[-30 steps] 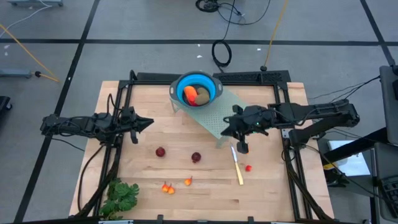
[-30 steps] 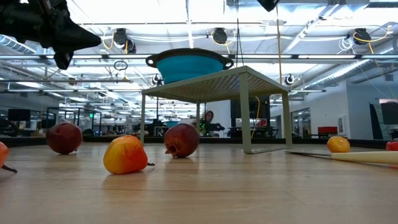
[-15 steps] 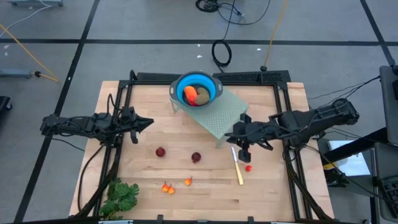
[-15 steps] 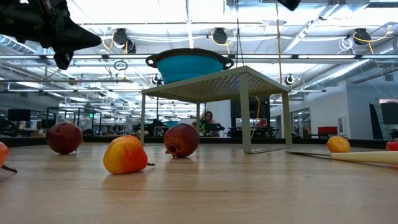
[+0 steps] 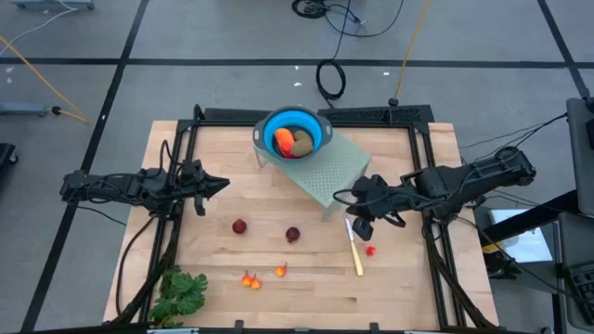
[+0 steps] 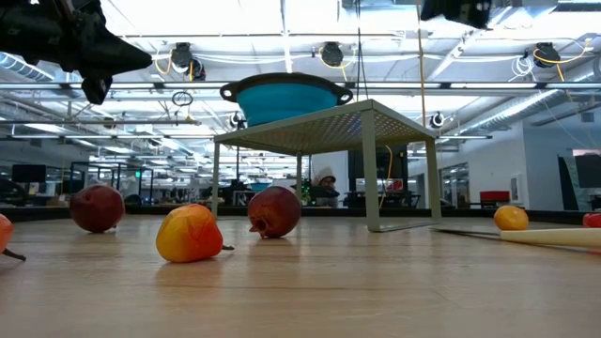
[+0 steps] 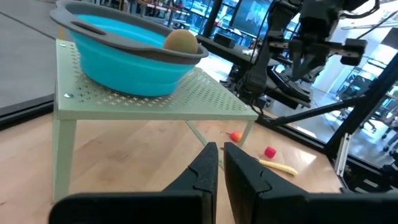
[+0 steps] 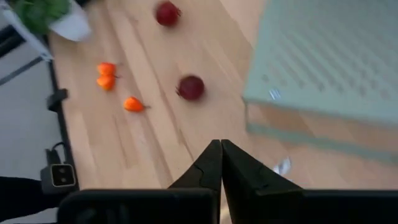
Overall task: Pick & Place Fruit
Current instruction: Put the pear into the blue strainer bowl on the shelf
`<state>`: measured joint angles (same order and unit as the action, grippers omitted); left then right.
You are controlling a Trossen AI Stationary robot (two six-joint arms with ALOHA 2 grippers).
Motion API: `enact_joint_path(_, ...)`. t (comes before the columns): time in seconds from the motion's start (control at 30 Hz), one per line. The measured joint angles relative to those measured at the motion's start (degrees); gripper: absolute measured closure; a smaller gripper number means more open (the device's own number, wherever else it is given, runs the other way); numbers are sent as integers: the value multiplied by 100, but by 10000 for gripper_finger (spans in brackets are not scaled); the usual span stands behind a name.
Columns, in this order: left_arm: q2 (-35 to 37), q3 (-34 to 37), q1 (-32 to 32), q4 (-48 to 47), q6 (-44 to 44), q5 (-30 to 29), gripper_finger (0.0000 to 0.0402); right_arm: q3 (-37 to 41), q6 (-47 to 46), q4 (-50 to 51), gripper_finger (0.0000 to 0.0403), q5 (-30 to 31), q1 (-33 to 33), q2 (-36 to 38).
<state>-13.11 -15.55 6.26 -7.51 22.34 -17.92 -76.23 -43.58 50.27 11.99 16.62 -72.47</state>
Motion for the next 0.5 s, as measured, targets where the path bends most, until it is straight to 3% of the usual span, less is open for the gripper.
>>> enact_joint_path(0.27,-1,0,0,0,-263,1,376,0,-1416,1368,403,-202,0,0)
enact_joint_path(0.5,-1,0,-1,0,-281,1,376,2,-2343,1978,403,-226,0,0)
